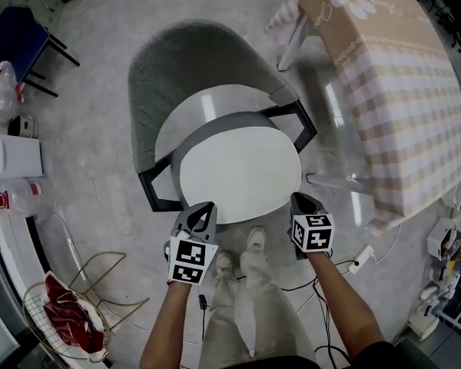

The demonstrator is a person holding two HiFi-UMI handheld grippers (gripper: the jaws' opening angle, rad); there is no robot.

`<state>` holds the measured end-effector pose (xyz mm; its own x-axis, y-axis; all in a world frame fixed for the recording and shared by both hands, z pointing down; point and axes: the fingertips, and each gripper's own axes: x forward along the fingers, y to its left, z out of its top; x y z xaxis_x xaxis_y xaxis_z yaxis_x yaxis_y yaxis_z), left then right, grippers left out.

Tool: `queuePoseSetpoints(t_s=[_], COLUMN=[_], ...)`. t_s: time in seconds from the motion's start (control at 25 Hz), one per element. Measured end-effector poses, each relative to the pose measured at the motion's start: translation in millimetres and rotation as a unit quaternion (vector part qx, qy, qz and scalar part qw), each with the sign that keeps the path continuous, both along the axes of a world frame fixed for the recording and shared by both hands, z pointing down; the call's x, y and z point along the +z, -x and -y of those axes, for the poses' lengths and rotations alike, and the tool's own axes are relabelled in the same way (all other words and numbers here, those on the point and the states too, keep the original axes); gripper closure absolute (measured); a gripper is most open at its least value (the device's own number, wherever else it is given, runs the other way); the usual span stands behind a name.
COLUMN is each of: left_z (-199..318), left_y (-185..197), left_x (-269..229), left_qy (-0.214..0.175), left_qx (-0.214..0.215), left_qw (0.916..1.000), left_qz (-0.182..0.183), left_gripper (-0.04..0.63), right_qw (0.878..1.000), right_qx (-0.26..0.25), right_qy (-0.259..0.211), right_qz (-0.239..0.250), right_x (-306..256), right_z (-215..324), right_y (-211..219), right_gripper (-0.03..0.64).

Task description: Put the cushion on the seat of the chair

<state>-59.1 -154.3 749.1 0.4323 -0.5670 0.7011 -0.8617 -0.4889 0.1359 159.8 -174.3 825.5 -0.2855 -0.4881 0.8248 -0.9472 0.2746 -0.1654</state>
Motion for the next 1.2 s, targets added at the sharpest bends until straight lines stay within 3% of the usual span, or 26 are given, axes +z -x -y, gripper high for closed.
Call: queuePoseSetpoints(t_s=[0.16, 0.4, 0.84, 1.2], left_z=[-7.1, -8.6, -26.6, -27.7], left_y=[-3.9, -5.0, -7.7, -0.6], left_x=[9.6, 18.8, 38.0, 37.4], left_qy=[0.007, 0.008, 0.033, 0.033], left_qx=[0.008, 0.014, 0.030, 0.019], left_qw=[0.9999, 0.9999, 0.9989, 0.9992], left_qz=[-0.002, -0.001, -0.010, -0.008], left_gripper=[0.592, 0.591, 0.592, 0.591], right_qw=[0.995, 0.991, 0.992, 0.993], right_qx=[0.052, 0.054, 0.044, 0.032], right_qy=[0.069, 0.105, 0.106, 0.093], right_qz=[-0.044, -0.058, -0.059, -0.063], right_x=[49.8, 87.4, 105.4, 104.1], right_z=[-23.2, -39.2, -28.0, 3.9], right_y=[-35.9, -40.7, -29.0, -24.2], right_gripper=[0.598, 0.598, 0.598, 0.598])
